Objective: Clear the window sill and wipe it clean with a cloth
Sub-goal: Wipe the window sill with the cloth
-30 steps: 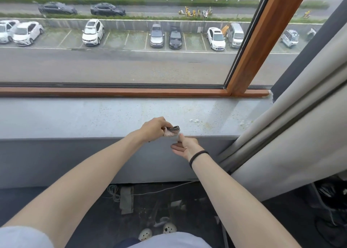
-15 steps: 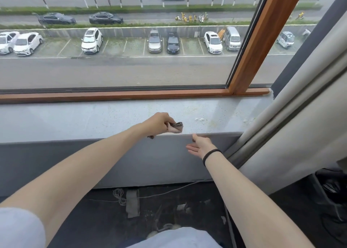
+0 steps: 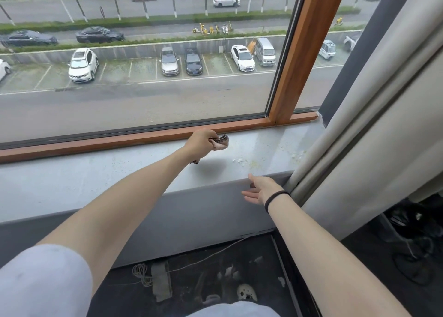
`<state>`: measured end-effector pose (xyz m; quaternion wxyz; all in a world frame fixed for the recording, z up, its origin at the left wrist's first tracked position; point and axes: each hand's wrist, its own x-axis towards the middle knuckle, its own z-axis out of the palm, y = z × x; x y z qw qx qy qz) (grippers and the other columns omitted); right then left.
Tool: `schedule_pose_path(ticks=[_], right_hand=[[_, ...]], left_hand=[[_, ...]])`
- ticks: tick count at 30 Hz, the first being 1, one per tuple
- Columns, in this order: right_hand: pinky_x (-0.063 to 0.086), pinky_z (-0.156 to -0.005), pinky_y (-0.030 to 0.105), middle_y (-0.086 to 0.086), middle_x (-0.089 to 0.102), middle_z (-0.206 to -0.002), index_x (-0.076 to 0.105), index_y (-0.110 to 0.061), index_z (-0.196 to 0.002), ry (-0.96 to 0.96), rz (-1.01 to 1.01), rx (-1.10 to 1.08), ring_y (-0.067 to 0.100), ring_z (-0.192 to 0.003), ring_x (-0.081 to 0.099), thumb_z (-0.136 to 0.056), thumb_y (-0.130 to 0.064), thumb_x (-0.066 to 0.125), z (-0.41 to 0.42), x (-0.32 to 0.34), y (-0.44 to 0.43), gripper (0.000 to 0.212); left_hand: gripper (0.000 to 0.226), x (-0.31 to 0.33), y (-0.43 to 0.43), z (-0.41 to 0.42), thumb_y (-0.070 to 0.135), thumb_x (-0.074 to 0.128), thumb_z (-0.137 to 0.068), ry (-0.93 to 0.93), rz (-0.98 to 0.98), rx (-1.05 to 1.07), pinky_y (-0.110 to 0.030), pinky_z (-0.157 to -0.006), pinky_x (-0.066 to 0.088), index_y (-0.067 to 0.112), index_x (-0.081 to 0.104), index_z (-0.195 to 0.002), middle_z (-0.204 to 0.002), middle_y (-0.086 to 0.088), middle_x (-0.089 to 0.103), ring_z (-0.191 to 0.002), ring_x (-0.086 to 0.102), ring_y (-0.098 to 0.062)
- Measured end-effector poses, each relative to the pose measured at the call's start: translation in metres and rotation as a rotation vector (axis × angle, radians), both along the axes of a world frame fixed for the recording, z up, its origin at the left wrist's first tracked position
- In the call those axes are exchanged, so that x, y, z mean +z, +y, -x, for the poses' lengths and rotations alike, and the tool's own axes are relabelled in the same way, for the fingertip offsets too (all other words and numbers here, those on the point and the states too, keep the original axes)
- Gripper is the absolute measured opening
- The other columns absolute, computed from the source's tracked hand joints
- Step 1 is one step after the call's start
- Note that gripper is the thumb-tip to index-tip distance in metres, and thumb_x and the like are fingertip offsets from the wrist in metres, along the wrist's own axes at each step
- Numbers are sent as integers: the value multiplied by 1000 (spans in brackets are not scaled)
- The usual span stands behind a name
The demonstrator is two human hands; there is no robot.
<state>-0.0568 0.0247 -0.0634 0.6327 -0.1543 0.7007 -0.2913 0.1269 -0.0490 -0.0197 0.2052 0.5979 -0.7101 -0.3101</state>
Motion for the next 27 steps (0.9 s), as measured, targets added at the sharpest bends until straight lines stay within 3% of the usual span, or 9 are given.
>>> schedule_pose_path(ticks=[3,6,9,15,18,22,27], right_hand=[[50,-80,40,20,52,-130,44,6,-129,-4,-59,69,30,-108,61,-97,-31,50,14,0,-9,49],[51,-81,42,21,58,-123,47,4,-124,-22,-43,33,31,-106,62,-99,-29,47,17,-4,-14,41],[51,-74,40,23,62,-117,48,0,-126,-69,-32,-19,31,-102,64,-101,-25,42,16,-10,-20,36],[51,-71,37,24,63,-111,47,3,-126,-121,-19,-20,28,-89,64,-100,-21,45,24,-18,-25,36],[52,-72,37,25,64,-110,48,3,-123,-123,-18,-12,30,-96,66,-99,-21,47,25,-19,-26,34],[53,-71,38,24,65,-106,49,2,-121,-120,-26,-8,29,-91,66,-98,-20,48,29,-22,-28,32],[52,-67,36,21,65,-95,51,1,-120,-120,-16,-5,26,-82,64,-98,-21,50,30,-24,-29,31]], left_hand=[[37,1,-18,16,-3,36,-70,-47,29,49,-29,-61,32,26,55,-57,-67,3,48,-69,41,-21],[27,-4,-35,35,3,44,-81,-117,94,82,-33,-75,44,12,68,-89,-95,-9,53,-89,50,-26],[33,-11,-54,53,7,47,-84,-244,129,33,-34,-80,42,11,67,-110,-109,-14,53,-106,48,-29],[35,-41,-71,68,35,53,-93,-453,221,-31,-35,-70,39,6,62,-111,-109,-14,52,-107,45,-30],[31,-52,-66,66,31,53,-94,-428,255,4,-39,-75,48,8,62,-113,-110,-12,51,-109,44,-29],[34,-48,-70,63,11,48,-92,-368,146,-12,-33,-78,38,19,62,-122,-110,-11,51,-109,45,-28],[38,-45,-54,65,4,45,-89,-279,22,-97,-36,-81,40,19,65,-118,-105,-7,49,-105,46,-24]])
